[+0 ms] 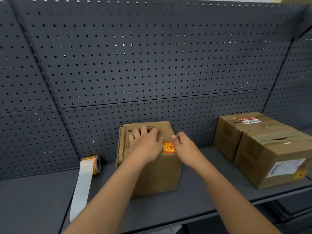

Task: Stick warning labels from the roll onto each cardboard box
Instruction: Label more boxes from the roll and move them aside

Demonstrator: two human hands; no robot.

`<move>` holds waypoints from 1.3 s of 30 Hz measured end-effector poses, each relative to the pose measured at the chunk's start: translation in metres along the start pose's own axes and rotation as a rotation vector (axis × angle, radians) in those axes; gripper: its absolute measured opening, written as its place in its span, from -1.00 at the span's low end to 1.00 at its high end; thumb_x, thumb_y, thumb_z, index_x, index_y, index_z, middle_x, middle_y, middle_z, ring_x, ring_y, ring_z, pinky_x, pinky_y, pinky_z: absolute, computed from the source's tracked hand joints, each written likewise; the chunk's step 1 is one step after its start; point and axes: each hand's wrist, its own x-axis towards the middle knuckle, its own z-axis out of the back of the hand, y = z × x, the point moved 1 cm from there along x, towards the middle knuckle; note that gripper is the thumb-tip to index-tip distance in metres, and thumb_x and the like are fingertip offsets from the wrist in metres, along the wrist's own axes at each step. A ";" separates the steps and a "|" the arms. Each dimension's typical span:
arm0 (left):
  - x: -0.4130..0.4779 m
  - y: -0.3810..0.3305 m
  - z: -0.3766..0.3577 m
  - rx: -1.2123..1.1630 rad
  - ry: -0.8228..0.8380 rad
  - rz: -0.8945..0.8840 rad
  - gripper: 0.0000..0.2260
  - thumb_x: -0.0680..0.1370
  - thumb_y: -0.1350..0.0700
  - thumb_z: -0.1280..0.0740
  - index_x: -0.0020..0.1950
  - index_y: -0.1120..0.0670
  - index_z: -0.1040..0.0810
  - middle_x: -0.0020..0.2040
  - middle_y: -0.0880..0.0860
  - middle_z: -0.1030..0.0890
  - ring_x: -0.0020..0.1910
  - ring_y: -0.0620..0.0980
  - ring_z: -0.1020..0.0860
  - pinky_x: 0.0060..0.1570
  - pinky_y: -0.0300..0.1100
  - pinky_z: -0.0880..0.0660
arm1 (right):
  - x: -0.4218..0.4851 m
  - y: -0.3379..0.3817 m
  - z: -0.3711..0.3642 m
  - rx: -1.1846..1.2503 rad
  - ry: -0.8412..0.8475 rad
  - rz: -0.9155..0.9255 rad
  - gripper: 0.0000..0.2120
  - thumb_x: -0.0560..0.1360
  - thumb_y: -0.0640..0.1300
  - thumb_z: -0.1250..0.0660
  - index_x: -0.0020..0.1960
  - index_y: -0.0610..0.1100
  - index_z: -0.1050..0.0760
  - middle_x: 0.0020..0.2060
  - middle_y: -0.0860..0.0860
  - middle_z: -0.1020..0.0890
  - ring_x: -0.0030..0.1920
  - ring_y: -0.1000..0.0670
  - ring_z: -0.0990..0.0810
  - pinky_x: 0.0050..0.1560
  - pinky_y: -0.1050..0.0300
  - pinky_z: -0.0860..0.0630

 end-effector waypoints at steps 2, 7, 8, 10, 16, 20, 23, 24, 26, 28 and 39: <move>-0.002 0.002 0.002 -0.017 -0.001 0.013 -0.54 0.69 -0.25 -0.05 0.57 -0.17 -0.30 0.55 0.02 -0.28 0.53 0.17 -0.17 0.51 0.11 -0.09 | -0.001 0.002 0.002 0.006 0.001 0.010 -0.65 0.73 0.14 -0.06 0.00 -0.10 -0.41 -0.22 0.01 -0.53 -0.21 -0.01 -0.51 -0.23 0.02 -0.38; -0.002 0.004 0.003 0.022 0.019 0.016 -0.46 0.66 -0.34 -0.08 0.61 -0.21 -0.21 0.58 0.05 -0.25 0.56 0.21 -0.14 0.54 0.15 -0.06 | -0.002 0.004 0.003 0.056 0.058 -0.012 -0.68 0.71 0.12 -0.13 0.10 -0.12 -0.44 -0.20 0.02 -0.52 -0.22 0.04 -0.46 -0.21 0.07 -0.36; -0.001 0.004 0.003 0.020 0.030 0.015 -0.46 0.66 -0.33 -0.09 0.62 -0.22 -0.19 0.59 0.05 -0.24 0.57 0.21 -0.13 0.54 0.16 -0.05 | -0.002 0.003 0.002 0.111 0.062 -0.037 -0.71 0.72 0.10 -0.15 0.10 -0.12 -0.44 -0.18 0.02 -0.52 -0.20 0.04 -0.46 -0.20 0.08 -0.36; -0.001 0.003 0.002 0.012 0.042 0.008 -0.46 0.67 -0.32 -0.09 0.64 -0.23 -0.17 0.61 0.05 -0.22 0.58 0.21 -0.10 0.55 0.16 -0.03 | -0.001 0.001 0.003 0.263 0.067 -0.113 -0.76 0.71 0.05 -0.20 0.11 -0.13 -0.45 -0.12 -0.01 -0.58 -0.15 0.03 -0.51 -0.17 0.10 -0.40; -0.002 -0.001 -0.003 0.000 0.011 -0.016 -0.48 0.67 -0.31 -0.13 0.62 -0.25 -0.19 0.59 0.02 -0.24 0.58 0.18 -0.12 0.54 0.15 -0.07 | -0.005 -0.005 0.005 0.528 0.036 -0.241 -0.79 0.67 -0.05 -0.30 0.09 -0.22 -0.50 -0.12 -0.06 -0.66 -0.19 0.02 -0.60 -0.25 0.14 -0.44; -0.007 0.001 -0.006 0.023 -0.105 -0.027 -0.50 0.66 -0.25 -0.14 0.59 -0.18 -0.29 0.53 -0.02 -0.35 0.52 0.11 -0.24 0.50 0.12 -0.18 | -0.013 -0.007 -0.006 0.494 -0.076 -0.156 -0.72 0.66 0.06 -0.31 0.06 -0.18 -0.55 -0.05 -0.13 -0.67 -0.11 0.01 -0.59 -0.11 0.09 -0.46; -0.014 0.005 -0.002 -0.156 -0.159 -0.090 -0.61 0.65 -0.12 -0.23 0.49 -0.16 -0.45 0.43 -0.08 -0.48 0.43 0.02 -0.40 0.46 0.08 -0.34 | -0.019 -0.008 -0.009 0.556 -0.124 -0.139 -0.67 0.62 0.14 -0.34 0.02 -0.14 -0.59 0.00 -0.15 -0.69 -0.07 0.00 -0.62 -0.07 0.06 -0.49; -0.018 0.006 0.004 -0.292 -0.169 -0.115 -0.66 0.65 -0.05 -0.27 0.44 -0.14 -0.50 0.38 -0.11 -0.52 0.36 -0.05 -0.46 0.42 0.03 -0.42 | -0.020 -0.008 -0.007 0.574 -0.130 -0.143 -0.67 0.62 0.16 -0.35 0.02 -0.12 -0.60 -0.01 -0.13 -0.70 -0.06 0.01 -0.63 -0.07 0.07 -0.49; -0.032 0.011 0.020 -0.495 -0.245 -0.133 -0.74 0.67 0.05 -0.29 0.35 -0.11 -0.59 0.25 -0.18 -0.59 0.21 -0.21 -0.54 0.25 -0.11 -0.55 | -0.022 -0.009 -0.004 0.588 -0.123 -0.140 -0.67 0.62 0.17 -0.34 0.02 -0.10 -0.63 -0.03 -0.06 -0.71 -0.04 0.03 -0.65 -0.08 0.13 -0.50; -0.048 0.025 0.035 -0.489 -0.357 -0.106 -0.78 0.67 0.02 -0.28 0.28 -0.14 -0.60 0.17 -0.24 -0.59 0.11 -0.24 -0.57 0.07 -0.13 -0.60 | -0.024 -0.009 -0.002 0.597 -0.103 -0.117 -0.67 0.64 0.16 -0.32 0.02 -0.09 -0.66 -0.05 -0.04 -0.72 -0.04 0.06 -0.66 -0.07 0.16 -0.51; -0.050 0.106 0.009 -0.960 -0.053 0.412 -0.26 0.55 -0.30 -0.35 0.66 -0.10 -0.21 0.60 0.00 -0.34 0.53 0.09 -0.36 0.51 0.09 -0.31 | -0.035 0.002 -0.018 0.723 -0.062 -0.112 -0.59 0.62 0.14 -0.35 0.42 0.05 -0.48 0.15 0.14 -0.69 0.07 0.19 -0.68 -0.06 0.31 -0.54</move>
